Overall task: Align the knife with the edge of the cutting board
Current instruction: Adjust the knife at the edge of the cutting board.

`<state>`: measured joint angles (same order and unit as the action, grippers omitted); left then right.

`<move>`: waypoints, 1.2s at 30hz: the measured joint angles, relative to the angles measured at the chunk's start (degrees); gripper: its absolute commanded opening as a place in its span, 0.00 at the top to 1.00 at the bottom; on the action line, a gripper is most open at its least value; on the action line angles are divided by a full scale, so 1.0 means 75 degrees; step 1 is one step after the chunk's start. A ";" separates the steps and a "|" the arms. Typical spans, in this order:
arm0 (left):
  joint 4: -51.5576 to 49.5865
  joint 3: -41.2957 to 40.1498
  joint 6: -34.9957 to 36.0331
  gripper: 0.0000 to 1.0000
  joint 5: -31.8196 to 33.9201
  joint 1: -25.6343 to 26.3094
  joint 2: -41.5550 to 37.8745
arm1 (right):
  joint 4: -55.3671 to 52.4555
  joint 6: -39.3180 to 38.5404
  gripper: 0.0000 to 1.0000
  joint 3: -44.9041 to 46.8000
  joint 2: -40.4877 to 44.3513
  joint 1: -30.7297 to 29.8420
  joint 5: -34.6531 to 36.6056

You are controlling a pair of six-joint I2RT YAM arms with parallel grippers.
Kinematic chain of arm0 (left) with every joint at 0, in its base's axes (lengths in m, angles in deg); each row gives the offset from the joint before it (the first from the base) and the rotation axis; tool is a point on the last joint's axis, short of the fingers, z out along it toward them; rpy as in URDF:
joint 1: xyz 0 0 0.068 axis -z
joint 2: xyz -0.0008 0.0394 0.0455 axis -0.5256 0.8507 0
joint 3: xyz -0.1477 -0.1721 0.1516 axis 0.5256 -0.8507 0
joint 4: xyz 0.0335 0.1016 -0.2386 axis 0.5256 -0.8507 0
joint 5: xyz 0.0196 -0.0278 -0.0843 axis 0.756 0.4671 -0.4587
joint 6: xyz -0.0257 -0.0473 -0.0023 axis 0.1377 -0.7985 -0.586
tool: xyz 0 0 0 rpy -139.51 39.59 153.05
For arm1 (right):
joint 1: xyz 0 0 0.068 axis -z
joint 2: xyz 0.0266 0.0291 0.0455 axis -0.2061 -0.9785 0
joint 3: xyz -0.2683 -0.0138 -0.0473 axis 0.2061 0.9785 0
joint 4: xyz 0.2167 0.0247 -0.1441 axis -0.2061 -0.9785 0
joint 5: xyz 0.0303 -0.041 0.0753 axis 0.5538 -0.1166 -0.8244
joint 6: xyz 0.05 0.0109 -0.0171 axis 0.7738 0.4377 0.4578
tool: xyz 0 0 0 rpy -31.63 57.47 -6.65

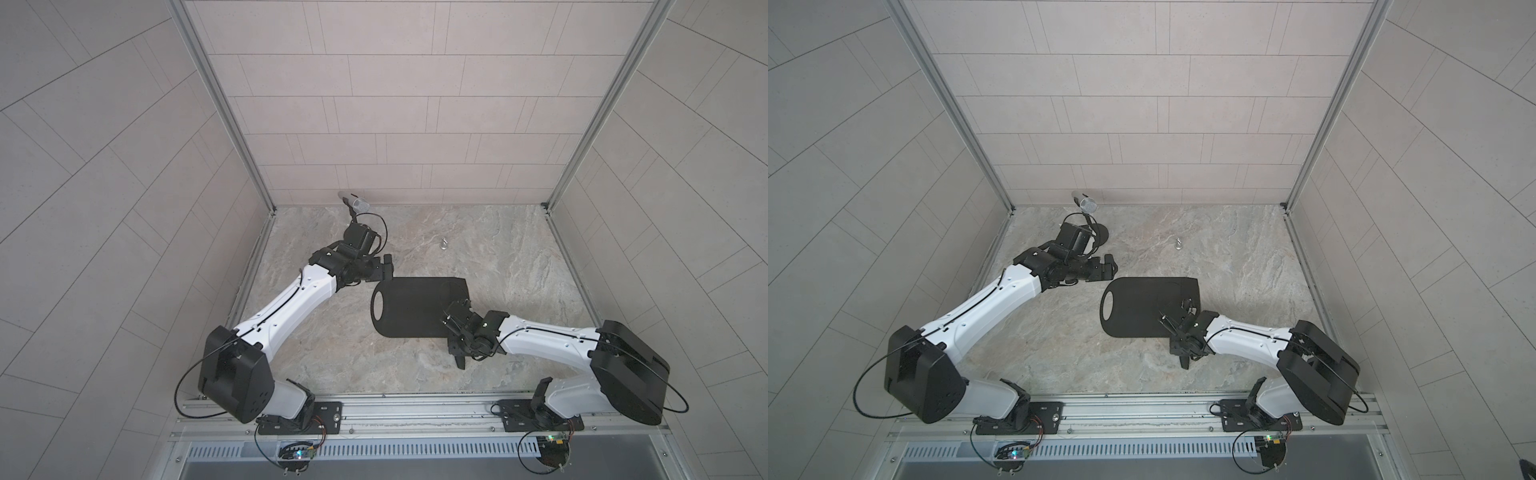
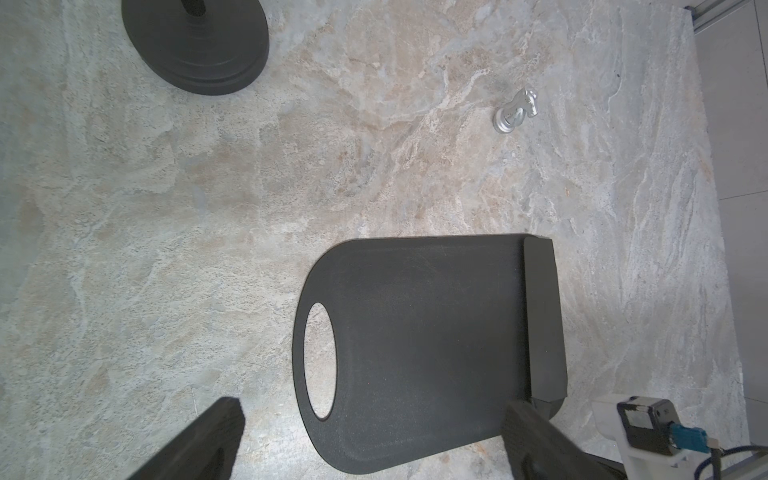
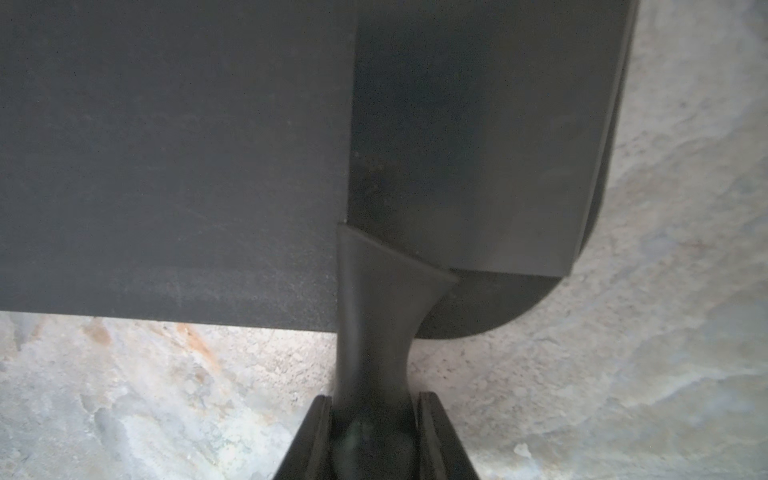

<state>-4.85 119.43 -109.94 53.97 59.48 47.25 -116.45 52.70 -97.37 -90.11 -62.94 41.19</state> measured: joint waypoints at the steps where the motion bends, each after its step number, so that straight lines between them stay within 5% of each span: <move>1: 0.0000 0.0000 0.0000 0.00 -0.0006 0.0000 0.0000 | 0.0000 0.0000 0.71 0.0003 0.0003 0.0000 0.0000; 26: 0.0000 0.0000 0.0003 0.00 -0.0009 0.0000 0.0000 | -0.0283 -0.0032 0.60 -0.0017 0.0029 -0.0015 -0.0023; 36: 0.0000 0.0000 0.0003 0.00 0.0044 0.0000 0.0000 | -0.0536 -0.0189 0.30 -0.0064 0.0149 -0.0041 -0.0052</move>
<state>-4.85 119.43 -109.91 54.30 59.48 47.25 -120.47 51.28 -97.85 -88.99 -63.25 40.80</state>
